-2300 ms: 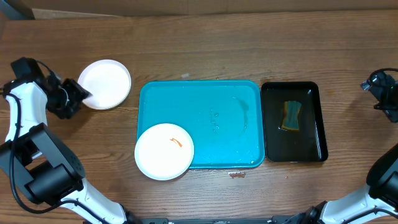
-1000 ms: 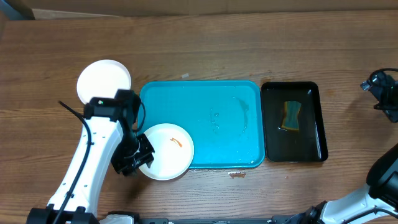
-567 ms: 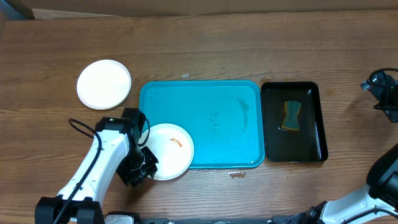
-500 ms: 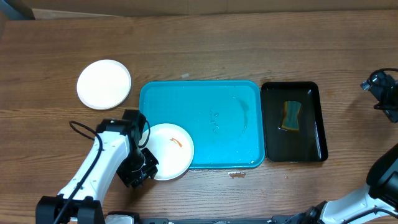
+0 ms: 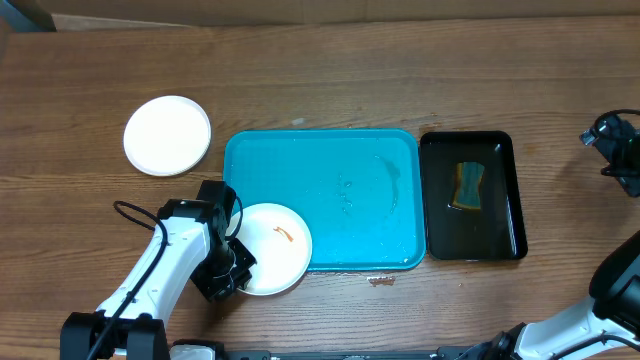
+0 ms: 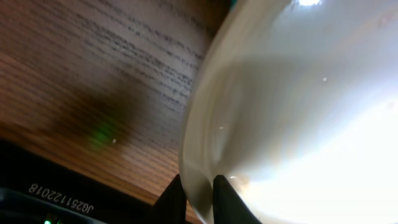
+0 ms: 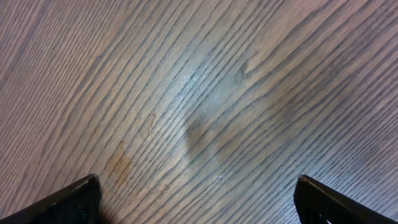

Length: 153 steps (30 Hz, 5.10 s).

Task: Clean dirty plates on tray and stack at the side
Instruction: 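Drag the stained white plate up to the teal tray's center with the left gripper, then move the right gripper down to the sponge in the black tray, then grasp the yellow-green sponge with the right gripper inside the black tray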

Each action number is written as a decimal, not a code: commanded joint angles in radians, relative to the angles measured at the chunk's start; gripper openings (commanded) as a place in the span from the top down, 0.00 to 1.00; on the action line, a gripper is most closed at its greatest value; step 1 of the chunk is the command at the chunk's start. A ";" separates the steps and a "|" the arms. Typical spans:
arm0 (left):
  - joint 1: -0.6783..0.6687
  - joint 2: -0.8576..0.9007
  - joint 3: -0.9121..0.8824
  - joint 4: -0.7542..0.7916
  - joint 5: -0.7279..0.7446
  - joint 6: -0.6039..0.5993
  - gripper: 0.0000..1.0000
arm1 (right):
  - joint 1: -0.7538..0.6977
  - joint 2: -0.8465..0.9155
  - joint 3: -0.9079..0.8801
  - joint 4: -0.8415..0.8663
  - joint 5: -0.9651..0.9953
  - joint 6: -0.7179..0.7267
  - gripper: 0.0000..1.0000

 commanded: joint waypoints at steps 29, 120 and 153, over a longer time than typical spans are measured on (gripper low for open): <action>-0.087 0.045 -0.002 0.729 0.079 0.156 0.93 | -0.001 -0.003 0.023 0.004 0.002 0.009 0.00; -0.218 0.225 0.395 0.331 0.003 0.310 0.00 | 0.659 -0.042 -0.314 0.089 0.243 -0.062 0.18; -0.218 0.225 0.395 0.331 0.003 0.310 0.00 | 0.659 -0.042 -0.352 0.013 0.098 -0.124 0.54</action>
